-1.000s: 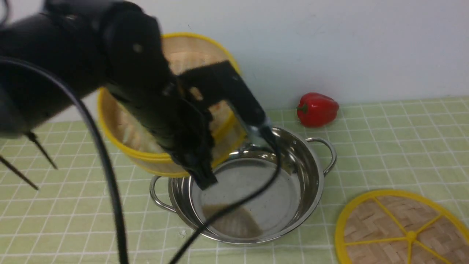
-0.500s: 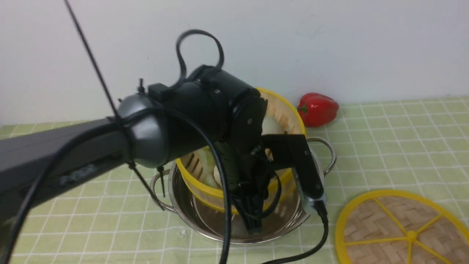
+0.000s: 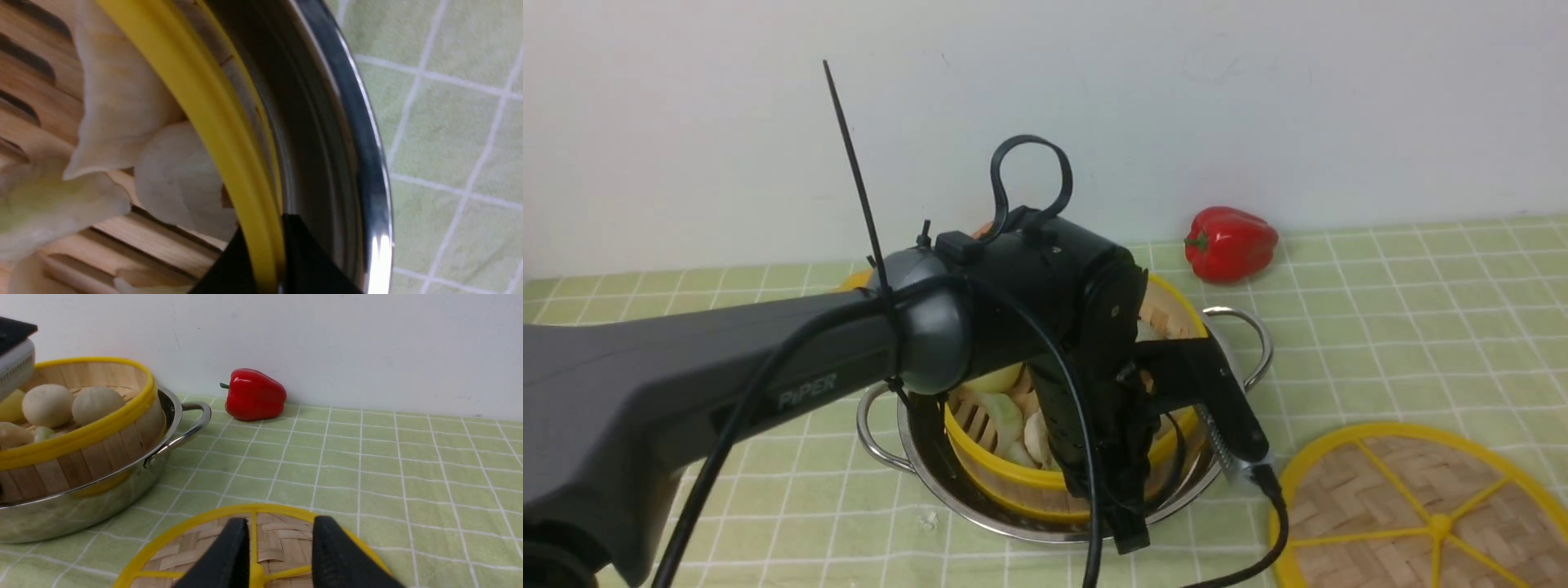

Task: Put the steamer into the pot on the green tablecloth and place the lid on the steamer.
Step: 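Place the bamboo steamer basket with dumplings into the steel pot with the left gripper, then move the gripper down to the bamboo steamer lid and grasp its center knob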

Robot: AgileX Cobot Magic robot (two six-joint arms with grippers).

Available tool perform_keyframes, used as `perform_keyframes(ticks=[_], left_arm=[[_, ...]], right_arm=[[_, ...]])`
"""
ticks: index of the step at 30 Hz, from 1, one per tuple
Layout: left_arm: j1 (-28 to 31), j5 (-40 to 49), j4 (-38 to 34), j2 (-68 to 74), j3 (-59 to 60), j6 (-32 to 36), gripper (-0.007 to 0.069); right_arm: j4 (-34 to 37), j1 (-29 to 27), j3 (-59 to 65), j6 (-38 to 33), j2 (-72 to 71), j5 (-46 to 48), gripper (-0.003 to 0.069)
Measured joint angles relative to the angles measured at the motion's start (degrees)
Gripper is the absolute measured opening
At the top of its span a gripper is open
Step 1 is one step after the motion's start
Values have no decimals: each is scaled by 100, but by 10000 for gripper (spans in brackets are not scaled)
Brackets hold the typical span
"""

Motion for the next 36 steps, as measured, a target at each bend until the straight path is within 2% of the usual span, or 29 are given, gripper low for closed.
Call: perform_keyframes(ticks=[3,8,11,16,19,22,25,27,29,32,34,36], left_arm=[[0,3,0,0,0,-222,41],[0,-2,80,0,-7,-483,148],[0,-79,106,-5,-39,-511,301],[0,31,144,-24,-103,-528,481],[0,549,173,-125,-330,-587,553],[0,1035,275,-318,-678,-777,575],[0,1274,551,-685,-1125,-1244,531],[0,1287,858,-1014,-1375,-1586,430],[0,1294,1191,-1395,-1541,-1970,262],[0,1307,1370,-1936,-1630,-2596,64],[0,1327,1416,-2313,-1658,-2938,2],[0,1337,1417,-2634,-1657,-3099,-23]], right_arm=[[0,0,0,0,0,0,243],[0,0,0,0,0,0,243],[0,0,0,0,0,0,243],[0,0,0,0,0,0,243],[0,0,0,0,0,0,243],[0,0,0,0,0,0,243],[0,0,0,0,0,0,243],[0,0,0,0,0,0,243],[0,0,0,0,0,0,243],[0,0,0,0,0,0,243],[0,0,0,0,0,0,243],[0,0,0,0,0,0,243]])
